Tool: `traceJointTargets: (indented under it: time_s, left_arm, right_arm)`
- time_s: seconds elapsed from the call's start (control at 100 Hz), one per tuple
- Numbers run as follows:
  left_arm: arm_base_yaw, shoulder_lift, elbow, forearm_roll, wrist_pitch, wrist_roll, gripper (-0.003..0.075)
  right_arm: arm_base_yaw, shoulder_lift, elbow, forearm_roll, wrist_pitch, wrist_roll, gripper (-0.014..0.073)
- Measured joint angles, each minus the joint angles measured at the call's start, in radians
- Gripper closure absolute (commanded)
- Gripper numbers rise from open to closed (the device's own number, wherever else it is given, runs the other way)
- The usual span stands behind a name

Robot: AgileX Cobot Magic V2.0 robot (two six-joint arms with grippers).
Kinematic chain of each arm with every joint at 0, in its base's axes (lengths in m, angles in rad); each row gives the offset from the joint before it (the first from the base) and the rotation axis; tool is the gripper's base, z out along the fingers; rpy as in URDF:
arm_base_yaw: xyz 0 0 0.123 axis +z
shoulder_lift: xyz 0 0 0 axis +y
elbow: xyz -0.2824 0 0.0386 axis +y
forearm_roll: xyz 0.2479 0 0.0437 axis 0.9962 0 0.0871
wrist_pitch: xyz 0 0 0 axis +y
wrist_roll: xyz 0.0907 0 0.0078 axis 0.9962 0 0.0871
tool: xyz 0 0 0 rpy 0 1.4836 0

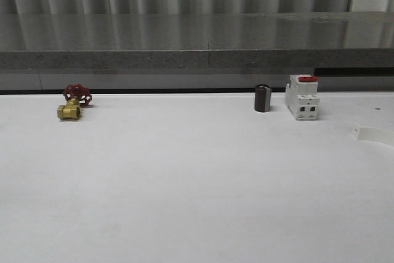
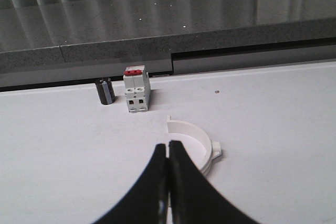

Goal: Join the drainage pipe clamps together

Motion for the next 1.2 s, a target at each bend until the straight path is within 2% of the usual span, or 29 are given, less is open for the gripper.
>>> traceJointTargets:
  time_s: [0.45,0.54,0.66,0.95,1.06,1.2]
  left_arm:
    - [0.0,0.0,-0.028,-0.049,0.035,0.0,0.074]
    - [0.0,0.022,-0.112,-0.06,0.095,0.0,0.074]
    - [0.0,0.145,-0.28,-0.062,0.212,0.0,0.074]
    - [0.0,0.534,-0.669,-0.066,0.612,0.0,0.074]
    - [0.0,0.651,-0.746,-0.089,0.677,0.0,0.074]
    - [0.0,0.755,-0.781,-0.108,0.69,0.0,0.074]
  right_arm:
    - [0.0,0.0,0.0,0.0,0.0,-0.002,0.0711]
    - [0.0,0.0,0.0,0.0,0.0,-0.002,0.0711]
    - [0.0,0.0,0.0,0.0,0.0,-0.002,0.0711]
    - [0.0,0.0,0.0,0.0,0.0,-0.002,0.0711]
    - [0.0,0.0,0.0,0.0,0.0,-0.002,0.0711]
    - [0.0,0.0,0.0,0.0,0.0,-0.002,0.0711]
